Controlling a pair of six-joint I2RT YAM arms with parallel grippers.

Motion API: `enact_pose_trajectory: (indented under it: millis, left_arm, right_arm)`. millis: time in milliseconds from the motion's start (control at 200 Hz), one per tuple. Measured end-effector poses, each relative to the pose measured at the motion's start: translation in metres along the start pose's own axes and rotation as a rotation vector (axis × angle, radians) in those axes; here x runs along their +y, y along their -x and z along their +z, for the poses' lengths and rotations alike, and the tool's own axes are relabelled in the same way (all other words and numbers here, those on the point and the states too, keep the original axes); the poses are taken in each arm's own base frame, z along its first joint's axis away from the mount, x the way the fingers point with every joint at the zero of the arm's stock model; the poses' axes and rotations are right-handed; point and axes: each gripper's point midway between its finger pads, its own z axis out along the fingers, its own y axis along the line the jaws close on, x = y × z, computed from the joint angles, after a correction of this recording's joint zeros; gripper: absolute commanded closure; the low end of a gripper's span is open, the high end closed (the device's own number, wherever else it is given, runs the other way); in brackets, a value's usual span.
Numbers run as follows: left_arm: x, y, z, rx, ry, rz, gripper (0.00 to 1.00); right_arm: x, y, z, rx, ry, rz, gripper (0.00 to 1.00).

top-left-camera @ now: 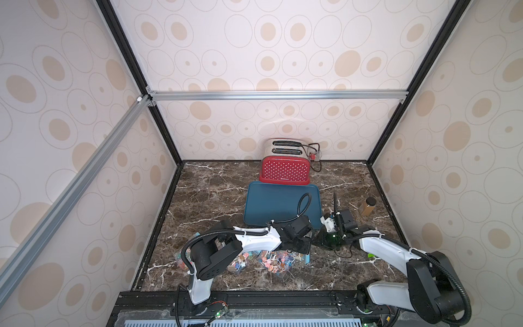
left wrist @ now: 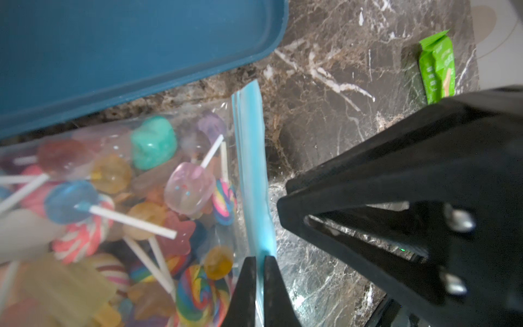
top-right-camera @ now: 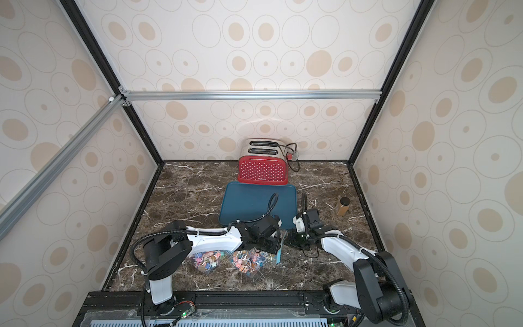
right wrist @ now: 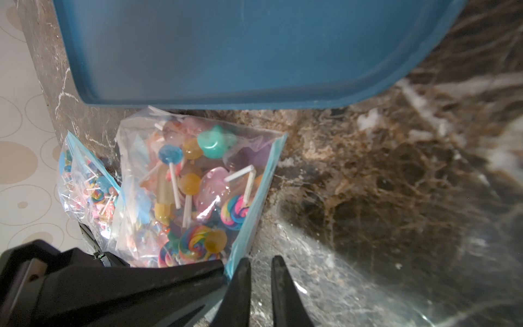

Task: Pour candies out of the ziploc bag
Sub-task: Open the ziploc bag at the center of the board.

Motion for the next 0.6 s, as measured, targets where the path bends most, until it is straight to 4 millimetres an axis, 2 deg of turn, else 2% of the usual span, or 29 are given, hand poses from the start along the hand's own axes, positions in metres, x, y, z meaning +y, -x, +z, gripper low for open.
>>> enact_pose_trajectory:
  millis: [306, 601]
  left_arm:
    - [0.0003, 0.0003, 0.0, -0.002, 0.002, 0.0, 0.98]
    - [0.0003, 0.0003, 0.0, -0.002, 0.002, 0.0, 1.0]
  right_arm:
    - [0.0028, -0.0016, -0.0002, 0.009, 0.016, 0.0, 0.8]
    - [0.0018, -0.0015, 0.0017, 0.013, 0.014, 0.003, 0.82]
